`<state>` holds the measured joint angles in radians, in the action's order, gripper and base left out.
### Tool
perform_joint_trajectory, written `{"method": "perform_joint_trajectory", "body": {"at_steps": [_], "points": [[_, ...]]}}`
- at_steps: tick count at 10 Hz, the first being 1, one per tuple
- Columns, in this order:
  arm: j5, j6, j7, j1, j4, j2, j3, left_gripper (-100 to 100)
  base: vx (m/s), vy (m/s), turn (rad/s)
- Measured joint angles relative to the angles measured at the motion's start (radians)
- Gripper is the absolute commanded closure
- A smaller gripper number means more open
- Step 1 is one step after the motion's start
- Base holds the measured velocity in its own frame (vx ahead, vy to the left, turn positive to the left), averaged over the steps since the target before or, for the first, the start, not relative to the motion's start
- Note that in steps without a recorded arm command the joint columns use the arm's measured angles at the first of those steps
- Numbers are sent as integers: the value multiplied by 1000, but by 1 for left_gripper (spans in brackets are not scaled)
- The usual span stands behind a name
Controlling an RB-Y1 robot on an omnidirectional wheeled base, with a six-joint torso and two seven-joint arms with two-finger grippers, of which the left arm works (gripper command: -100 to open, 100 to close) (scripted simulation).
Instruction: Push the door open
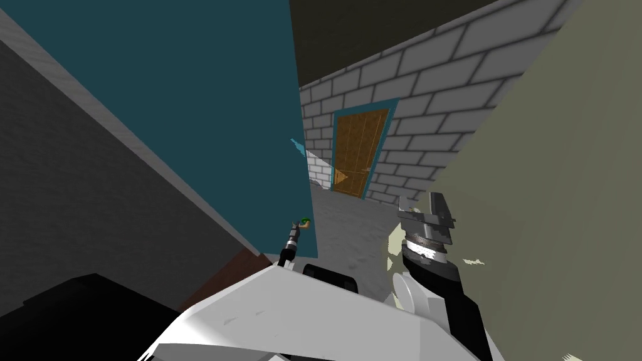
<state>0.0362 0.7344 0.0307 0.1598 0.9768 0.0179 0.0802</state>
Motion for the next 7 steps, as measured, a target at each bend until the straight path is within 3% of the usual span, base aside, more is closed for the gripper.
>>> {"method": "perform_joint_trajectory", "body": {"at_steps": [4, 7], "points": [[23, -4, 14, -11, -3, -24, 54, 100, 187, -73, 74], [32, -7, 16, -14, -9, -5, 69, 100, 143, -19, 31]]}}
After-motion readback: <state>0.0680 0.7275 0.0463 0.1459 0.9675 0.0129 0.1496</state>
